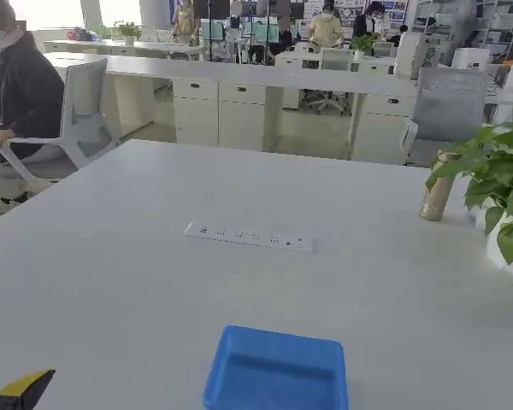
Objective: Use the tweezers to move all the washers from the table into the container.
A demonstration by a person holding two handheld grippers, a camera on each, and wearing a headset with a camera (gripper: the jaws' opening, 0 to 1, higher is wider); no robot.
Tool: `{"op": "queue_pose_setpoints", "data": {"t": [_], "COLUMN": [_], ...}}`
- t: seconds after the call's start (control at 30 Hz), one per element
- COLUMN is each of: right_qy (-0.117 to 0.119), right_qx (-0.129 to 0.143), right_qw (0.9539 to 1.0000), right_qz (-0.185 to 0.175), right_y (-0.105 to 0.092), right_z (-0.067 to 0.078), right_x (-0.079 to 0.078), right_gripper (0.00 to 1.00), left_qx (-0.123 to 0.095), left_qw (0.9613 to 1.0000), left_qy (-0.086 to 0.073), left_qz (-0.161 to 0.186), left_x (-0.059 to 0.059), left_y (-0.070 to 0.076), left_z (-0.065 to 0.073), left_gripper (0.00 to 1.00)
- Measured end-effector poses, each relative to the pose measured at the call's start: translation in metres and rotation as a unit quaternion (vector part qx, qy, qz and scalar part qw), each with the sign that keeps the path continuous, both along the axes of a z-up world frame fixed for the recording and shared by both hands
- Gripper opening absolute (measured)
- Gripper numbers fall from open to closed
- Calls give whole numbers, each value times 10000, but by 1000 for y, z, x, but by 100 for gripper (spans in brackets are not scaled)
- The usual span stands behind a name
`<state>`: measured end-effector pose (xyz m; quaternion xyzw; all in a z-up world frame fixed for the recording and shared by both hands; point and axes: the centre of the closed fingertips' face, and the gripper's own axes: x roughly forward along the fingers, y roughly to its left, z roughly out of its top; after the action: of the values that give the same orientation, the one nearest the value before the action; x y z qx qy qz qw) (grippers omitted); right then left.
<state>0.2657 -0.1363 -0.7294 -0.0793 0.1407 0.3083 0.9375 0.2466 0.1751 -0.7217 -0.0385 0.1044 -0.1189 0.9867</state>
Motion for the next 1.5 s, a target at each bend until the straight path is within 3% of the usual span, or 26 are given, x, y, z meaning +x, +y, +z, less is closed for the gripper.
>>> {"op": "queue_pose_setpoints", "data": {"t": [1.5], "right_qy": [-70], "right_qx": [-24], "right_qw": [10000], "right_qz": [-59], "right_y": [-4], "right_z": [1], "right_x": [2], "right_gripper": [78], "left_qx": [20], "left_qw": [10000], "left_qy": [7], "left_qz": [63], "left_x": [-2], "left_y": [-5], "left_z": [6], "left_gripper": [85]}}
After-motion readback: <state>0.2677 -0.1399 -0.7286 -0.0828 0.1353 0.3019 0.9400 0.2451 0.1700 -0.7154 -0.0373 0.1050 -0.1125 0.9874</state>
